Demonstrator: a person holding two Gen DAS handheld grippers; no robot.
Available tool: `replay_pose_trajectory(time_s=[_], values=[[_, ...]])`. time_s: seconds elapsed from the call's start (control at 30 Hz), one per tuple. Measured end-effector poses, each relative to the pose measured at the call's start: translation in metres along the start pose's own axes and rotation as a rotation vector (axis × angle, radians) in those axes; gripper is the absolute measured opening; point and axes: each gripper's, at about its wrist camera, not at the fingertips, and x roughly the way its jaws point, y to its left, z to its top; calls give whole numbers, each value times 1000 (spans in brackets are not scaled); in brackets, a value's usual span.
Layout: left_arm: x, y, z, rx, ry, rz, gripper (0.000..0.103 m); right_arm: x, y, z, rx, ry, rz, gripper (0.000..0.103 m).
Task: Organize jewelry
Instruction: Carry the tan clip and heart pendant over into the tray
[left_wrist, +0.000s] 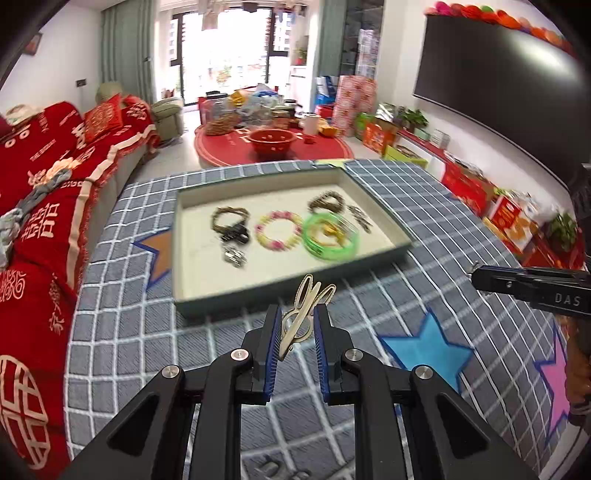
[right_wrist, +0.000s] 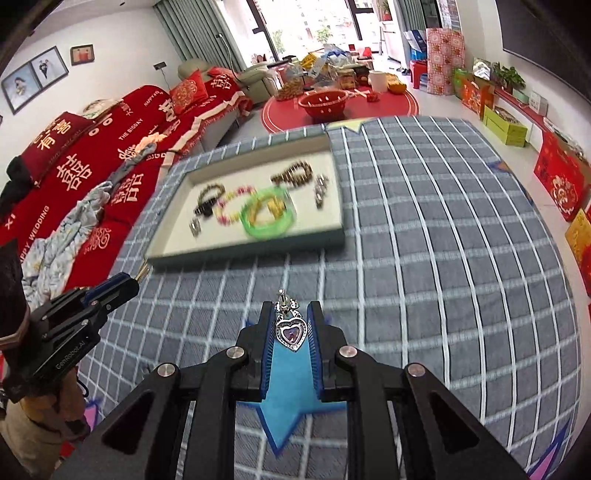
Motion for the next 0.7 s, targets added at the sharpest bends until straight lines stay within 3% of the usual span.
replay_pose_trajectory(time_s=[0.37, 0.7], values=[[52, 42, 38, -29, 42, 55, 31, 51, 23, 67, -26, 26, -13, 19], [107, 33, 58, -3, 105, 37, 31, 110, 0, 92, 8, 88, -100, 19]])
